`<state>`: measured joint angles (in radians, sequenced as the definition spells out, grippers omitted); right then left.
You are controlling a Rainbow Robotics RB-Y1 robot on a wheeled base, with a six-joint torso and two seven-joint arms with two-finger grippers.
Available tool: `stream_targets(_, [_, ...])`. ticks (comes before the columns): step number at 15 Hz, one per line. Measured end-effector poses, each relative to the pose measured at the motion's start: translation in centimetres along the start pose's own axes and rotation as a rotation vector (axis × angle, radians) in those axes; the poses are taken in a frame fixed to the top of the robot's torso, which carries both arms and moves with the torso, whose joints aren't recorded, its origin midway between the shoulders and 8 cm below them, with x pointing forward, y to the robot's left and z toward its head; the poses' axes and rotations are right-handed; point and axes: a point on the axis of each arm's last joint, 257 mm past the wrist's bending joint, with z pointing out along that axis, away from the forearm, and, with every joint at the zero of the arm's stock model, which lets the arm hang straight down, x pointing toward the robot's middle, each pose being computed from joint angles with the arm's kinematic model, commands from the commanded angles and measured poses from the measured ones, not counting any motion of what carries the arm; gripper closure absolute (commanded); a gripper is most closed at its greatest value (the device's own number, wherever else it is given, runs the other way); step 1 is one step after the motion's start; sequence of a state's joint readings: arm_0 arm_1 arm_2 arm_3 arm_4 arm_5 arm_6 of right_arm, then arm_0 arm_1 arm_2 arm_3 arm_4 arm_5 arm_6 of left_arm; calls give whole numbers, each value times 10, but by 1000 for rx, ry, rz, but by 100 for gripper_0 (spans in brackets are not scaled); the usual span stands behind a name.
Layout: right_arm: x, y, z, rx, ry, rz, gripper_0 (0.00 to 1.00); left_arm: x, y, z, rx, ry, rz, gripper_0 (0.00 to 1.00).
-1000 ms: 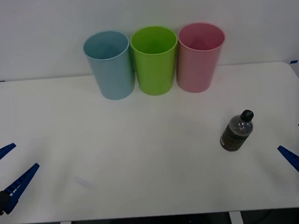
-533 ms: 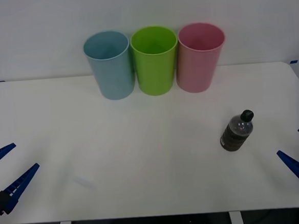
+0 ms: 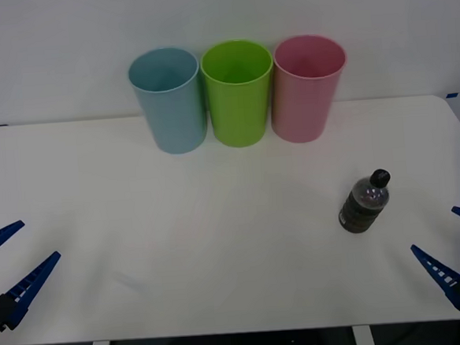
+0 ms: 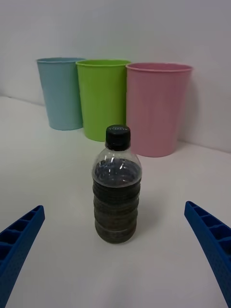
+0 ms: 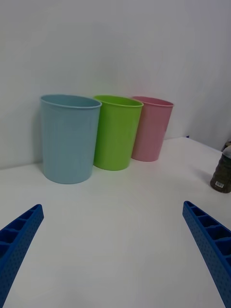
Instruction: Grasp the object on the table and drop it into the matching bin: aluminum can to the light blue bin, PET bottle to the pink bin.
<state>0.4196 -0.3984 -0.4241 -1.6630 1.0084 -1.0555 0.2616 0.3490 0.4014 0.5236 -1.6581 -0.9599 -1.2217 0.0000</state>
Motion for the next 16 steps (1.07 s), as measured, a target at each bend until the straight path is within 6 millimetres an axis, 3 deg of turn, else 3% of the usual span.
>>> stream_targets(7, [37, 3, 20, 2, 46, 37, 0, 0, 0, 0, 0, 0, 0, 0])
stream_targets(16, [61, 1, 62, -4, 50, 67, 0, 0, 0, 0, 0, 0, 0, 0])
